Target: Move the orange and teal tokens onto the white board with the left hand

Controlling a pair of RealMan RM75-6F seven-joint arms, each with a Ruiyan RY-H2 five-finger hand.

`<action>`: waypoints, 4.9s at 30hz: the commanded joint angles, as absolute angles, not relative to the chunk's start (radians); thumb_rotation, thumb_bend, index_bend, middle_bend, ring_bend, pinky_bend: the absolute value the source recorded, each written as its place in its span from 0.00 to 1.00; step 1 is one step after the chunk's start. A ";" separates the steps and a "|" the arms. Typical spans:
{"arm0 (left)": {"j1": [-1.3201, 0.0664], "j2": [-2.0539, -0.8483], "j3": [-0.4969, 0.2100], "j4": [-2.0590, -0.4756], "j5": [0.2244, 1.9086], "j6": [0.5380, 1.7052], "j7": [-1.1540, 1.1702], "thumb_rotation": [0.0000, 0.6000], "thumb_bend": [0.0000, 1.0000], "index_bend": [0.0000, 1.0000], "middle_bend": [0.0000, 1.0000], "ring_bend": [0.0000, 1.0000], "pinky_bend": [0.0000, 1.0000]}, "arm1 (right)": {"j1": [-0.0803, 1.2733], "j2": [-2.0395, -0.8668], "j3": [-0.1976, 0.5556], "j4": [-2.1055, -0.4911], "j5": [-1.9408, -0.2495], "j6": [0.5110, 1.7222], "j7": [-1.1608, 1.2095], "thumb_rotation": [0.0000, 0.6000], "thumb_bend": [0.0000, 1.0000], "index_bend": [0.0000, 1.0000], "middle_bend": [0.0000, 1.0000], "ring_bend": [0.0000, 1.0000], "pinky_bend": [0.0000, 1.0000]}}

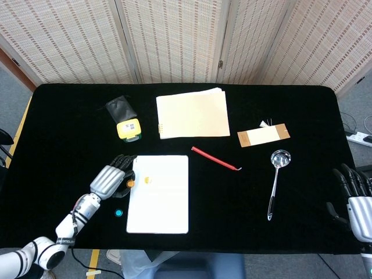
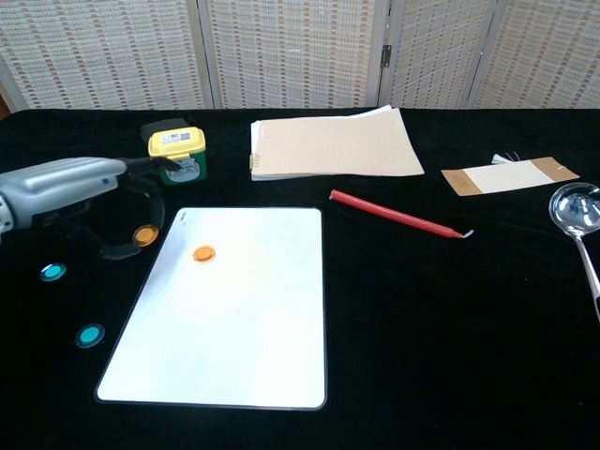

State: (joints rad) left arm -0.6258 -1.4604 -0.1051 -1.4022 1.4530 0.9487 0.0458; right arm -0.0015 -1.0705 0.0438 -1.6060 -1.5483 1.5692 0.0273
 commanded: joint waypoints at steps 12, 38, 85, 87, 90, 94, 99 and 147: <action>-0.770 -1.571 -0.182 -1.370 1.285 0.802 0.183 1.00 0.41 0.48 0.06 0.00 0.00 | -0.005 -1.070 0.046 -1.589 -1.531 1.560 0.042 1.00 0.40 0.00 0.00 0.04 0.00; -0.864 -1.677 -0.174 -1.312 1.061 0.749 0.337 1.00 0.41 0.45 0.06 0.00 0.00 | -0.004 -1.083 0.048 -1.555 -1.521 1.548 0.076 1.00 0.40 0.00 0.00 0.04 0.00; -0.484 -1.524 0.000 -1.201 1.258 1.040 -0.007 1.00 0.41 0.43 0.03 0.00 0.00 | 0.012 -1.073 0.048 -1.604 -1.558 1.553 0.031 1.00 0.40 0.00 0.00 0.04 0.00; -0.479 -1.526 -0.002 -1.190 1.259 1.036 -0.009 1.00 0.41 0.43 0.03 0.00 0.00 | 0.011 -1.073 0.047 -1.604 -1.558 1.555 0.030 1.00 0.40 0.00 0.00 0.04 0.00; -0.474 -1.527 -0.009 -1.186 1.258 1.027 -0.024 1.00 0.41 0.43 0.03 0.00 0.00 | 0.010 -1.072 0.047 -1.605 -1.558 1.557 0.030 1.00 0.40 0.00 0.00 0.04 0.00; -0.475 -1.523 -0.015 -1.182 1.259 1.010 -0.022 1.00 0.41 0.43 0.03 0.00 0.00 | 0.008 -1.071 0.046 -1.606 -1.559 1.561 0.031 1.00 0.40 0.00 0.00 0.04 0.00; -0.475 -1.522 -0.023 -1.182 1.261 0.998 -0.017 1.00 0.41 0.43 0.03 0.00 0.00 | 0.006 -1.072 0.046 -1.606 -1.559 1.564 0.030 1.00 0.40 0.00 0.00 0.04 0.00; -0.617 -1.544 -0.057 -1.500 1.370 0.943 0.238 1.00 0.43 0.51 0.05 0.00 0.00 | 0.003 -1.082 0.045 -1.561 -1.541 1.554 0.072 1.00 0.40 0.00 0.00 0.04 0.00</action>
